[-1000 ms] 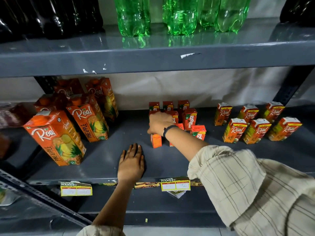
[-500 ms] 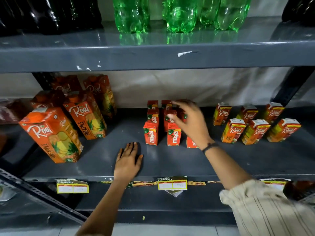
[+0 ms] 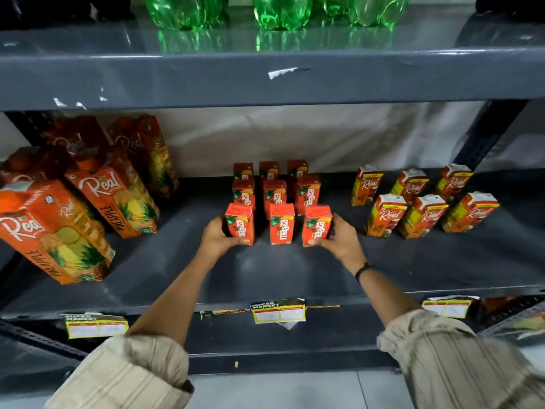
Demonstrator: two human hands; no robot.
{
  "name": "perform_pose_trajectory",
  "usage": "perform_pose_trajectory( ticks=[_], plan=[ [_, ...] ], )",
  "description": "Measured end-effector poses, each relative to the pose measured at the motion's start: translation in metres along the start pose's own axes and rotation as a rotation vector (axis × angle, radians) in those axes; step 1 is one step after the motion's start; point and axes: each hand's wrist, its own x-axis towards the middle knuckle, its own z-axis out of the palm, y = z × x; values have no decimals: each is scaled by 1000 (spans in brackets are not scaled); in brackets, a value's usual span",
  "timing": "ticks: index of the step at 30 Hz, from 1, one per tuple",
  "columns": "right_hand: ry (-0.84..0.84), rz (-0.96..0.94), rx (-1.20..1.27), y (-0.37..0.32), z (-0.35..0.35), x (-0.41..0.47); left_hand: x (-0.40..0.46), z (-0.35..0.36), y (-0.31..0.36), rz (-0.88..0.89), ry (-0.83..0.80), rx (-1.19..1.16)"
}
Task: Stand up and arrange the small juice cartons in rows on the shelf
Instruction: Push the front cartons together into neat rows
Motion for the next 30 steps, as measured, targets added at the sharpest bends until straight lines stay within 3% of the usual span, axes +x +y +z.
perform_pose_trajectory(
  ticks=[7, 12, 23, 30],
  plan=[
    [-75, -35, 31, -13, 22, 9, 1, 29, 22, -30, -98, -51],
    [-124, 48, 74, -18, 26, 14, -2, 32, 25, -46, -165, -53],
    [-257, 154, 184, -13, 34, -28, -48, 21, 9, -140, -160, 11],
    [-293, 151, 86, -7, 40, -52, -81, 18, -1, -106, -158, 28]
  ],
)
